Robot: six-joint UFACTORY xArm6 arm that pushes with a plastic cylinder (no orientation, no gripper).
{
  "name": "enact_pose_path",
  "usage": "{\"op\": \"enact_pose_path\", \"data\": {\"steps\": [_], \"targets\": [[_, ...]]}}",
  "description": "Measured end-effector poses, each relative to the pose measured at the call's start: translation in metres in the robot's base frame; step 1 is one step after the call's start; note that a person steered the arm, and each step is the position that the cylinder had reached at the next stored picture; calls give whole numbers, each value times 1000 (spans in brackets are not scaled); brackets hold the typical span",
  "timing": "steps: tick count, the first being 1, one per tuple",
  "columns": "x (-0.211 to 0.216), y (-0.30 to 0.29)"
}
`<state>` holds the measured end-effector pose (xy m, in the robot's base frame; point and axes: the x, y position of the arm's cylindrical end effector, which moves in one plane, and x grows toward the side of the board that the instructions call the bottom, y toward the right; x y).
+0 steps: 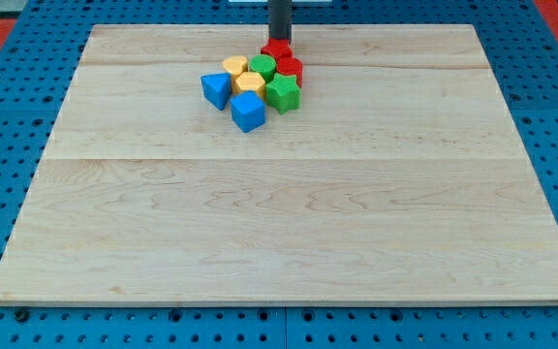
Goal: Slightly push the blue triangle downwards
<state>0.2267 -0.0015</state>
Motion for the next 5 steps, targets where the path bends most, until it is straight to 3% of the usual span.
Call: {"op": "enact_pose_path", "data": {"steps": [2,3,5], "targets": [[33,-14],[21,-25],[24,-127]]}}
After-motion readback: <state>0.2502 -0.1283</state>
